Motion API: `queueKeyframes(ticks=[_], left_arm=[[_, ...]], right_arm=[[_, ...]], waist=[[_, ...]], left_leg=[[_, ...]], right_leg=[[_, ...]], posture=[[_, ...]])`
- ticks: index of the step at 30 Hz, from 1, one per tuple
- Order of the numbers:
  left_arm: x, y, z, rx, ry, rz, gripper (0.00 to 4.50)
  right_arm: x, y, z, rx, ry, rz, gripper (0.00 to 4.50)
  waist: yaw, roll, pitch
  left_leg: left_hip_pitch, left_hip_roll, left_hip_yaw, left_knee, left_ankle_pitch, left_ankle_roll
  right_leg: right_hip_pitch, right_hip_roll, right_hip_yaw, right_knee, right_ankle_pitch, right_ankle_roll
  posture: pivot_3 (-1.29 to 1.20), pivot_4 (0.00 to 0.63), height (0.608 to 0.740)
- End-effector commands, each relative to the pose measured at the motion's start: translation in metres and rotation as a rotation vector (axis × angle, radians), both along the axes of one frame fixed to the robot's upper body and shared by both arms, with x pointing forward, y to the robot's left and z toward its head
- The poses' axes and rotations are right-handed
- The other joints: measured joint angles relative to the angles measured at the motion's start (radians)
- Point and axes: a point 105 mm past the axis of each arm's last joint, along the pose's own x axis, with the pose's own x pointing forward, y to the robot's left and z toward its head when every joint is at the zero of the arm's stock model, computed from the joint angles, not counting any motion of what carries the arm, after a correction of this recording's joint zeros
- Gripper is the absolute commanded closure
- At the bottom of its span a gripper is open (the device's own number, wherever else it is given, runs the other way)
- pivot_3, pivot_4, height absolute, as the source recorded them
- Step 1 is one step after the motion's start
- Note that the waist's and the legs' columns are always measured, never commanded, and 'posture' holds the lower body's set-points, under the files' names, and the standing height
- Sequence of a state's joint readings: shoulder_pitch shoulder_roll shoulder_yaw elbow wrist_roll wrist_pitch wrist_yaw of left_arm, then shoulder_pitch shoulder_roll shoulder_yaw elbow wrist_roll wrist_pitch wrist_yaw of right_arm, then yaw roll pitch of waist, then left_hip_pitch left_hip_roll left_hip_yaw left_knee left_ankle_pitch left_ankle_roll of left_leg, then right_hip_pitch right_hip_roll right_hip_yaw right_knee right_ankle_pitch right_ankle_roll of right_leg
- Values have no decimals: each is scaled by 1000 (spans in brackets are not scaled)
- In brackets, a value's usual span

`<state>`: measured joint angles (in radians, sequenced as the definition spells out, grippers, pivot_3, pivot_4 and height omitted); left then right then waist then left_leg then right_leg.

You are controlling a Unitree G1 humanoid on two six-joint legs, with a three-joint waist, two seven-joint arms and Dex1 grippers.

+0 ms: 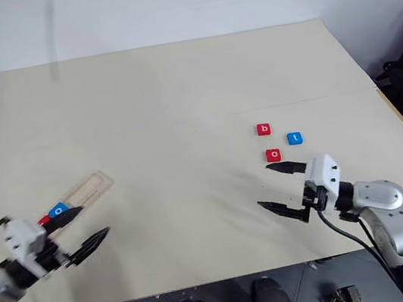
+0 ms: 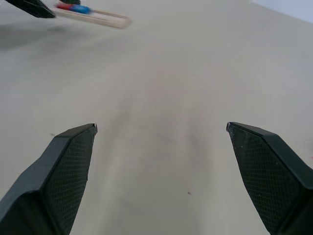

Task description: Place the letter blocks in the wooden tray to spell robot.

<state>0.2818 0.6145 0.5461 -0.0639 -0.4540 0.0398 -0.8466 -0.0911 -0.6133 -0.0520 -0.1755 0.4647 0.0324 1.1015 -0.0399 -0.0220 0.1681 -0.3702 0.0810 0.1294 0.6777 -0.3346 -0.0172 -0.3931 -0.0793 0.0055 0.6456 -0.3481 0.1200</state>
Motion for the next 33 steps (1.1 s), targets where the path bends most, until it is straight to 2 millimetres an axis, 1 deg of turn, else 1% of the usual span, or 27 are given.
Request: queueKeyframes(ticks=[1, 4, 6, 8, 10, 13, 14, 16, 20, 23, 25, 27, 28, 31, 33], left_arm=[[-28, 32, 1, -7, -40, 188, 0], [-53, 57, -12, -35, -12, 340, 0], [-68, 67, -23, -44, 44, 381, 0], [-77, 71, -28, -52, 73, 397, 0], [-78, 73, -29, -49, 75, 398, 0], [-69, 69, -20, -47, 36, 363, 0], [-65, 67, -17, -46, 26, 350, 0], [-57, 63, -11, -50, 7, 317, 0], [-35, 51, 6, -38, -7, 199, 0], [-12, 56, 20, 21, 12, 112, 0], [5, 62, 25, 55, 30, 70, 0], [18, 65, 25, 81, 51, 39, 0], [23, 65, 22, 95, 71, 15, 0], [33, 65, 16, 107, 115, -37, 0], [39, 66, 15, 111, 128, -51, 0]], right_arm=[[-10, 27, 18, 43, -89, 117, 45], [-16, 44, 25, 72, -108, 185, 45], [-20, 51, 27, 77, -99, 222, 45], [-22, 53, 26, 68, -91, 244, 45], [-21, 53, 26, 65, -92, 240, 45], [-14, 45, 25, 60, -86, 202, 45], [-13, 42, 25, 58, -85, 196, 45], [-13, 40, 25, 54, -84, 193, 45], [-17, 35, 25, 40, -70, 195, 45], [-19, 31, 24, 24, -55, 193, 45], [-18, 28, 25, 16, -54, 179, 45], [-15, 26, 26, 13, -60, 166, 45], [-14, 26, 27, 14, -64, 163, 45], [-12, 26, 29, 15, -76, 152, 45], [-12, 26, 31, 17, -81, 142, 45]], waist=[[0, 0, 0], [4, 0, 0], [8, -1, -1], [11, -2, -1], [13, -2, -1], [11, -4, -2], [10, -4, -2], [9, -4, -2], [11, -4, -2], [12, -4, -2], [12, -3, -2], [12, -2, -2], [11, -2, -1], [6, -2, -1], [6, -2, -1]], left_leg=[[0, 0, 0, 0, 0, 0], [0, 0, 0, 0, -3, 3], [0, 0, 0, 0, -3, 3], [0, 0, -1, 0, -4, 2], [0, 0, -2, 0, -5, 3], [0, 0, -3, -1, -5, 2], [0, 0, -3, -2, -5, 2], [0, 0, -4, -3, -5, 2], [0, 0, -4, -6, -4, 0], [0, 0, -4, -6, -4, 0], [0, -1, -3, -6, -3, 1], [1, -2, -2, -6, -3, 1], [1, -3, -2, -6, -3, 2], [2, -4, 5, -6, -2, 0], [1, -3, 8, -6, -2, 0]], right_leg=[[0, 0, 0, 0, 0, 0], [0, -1, 0, 0, 0, 0], [0, -2, -1, -1, -1, -1], [0, -2, -1, -1, -1, -2], [1, -4, -3, -2, -1, -3], [1, -9, -6, -1, -1, -6], [1, -12, -10, -1, -1, -7], [1, -16, -19, -1, 0, -9], [1, -17, -28, -1, 0, -9], [1, -16, -34, -1, 0, -9], [1, -17, -37, 0, 0, -9], [1, -17, -42, 1, 0, -8], [0, -16, -45, 1, 0, -8], [-2, -18, -52, 1, 0, -8], [-4, -18, -55, 2, 0, -8]], posture=[[0, 150, 740], [0, 150, 740], [0, 150, 740], [0, 150, 740], [0, 150, 740], [0, 150, 740], [0, 150, 740], [0, 150, 740], [0, 150, 740], [0, 150, 740], [0, 150, 740], [0, 150, 740], [0, 150, 740], [0, 150, 740], [0, 150, 740]])
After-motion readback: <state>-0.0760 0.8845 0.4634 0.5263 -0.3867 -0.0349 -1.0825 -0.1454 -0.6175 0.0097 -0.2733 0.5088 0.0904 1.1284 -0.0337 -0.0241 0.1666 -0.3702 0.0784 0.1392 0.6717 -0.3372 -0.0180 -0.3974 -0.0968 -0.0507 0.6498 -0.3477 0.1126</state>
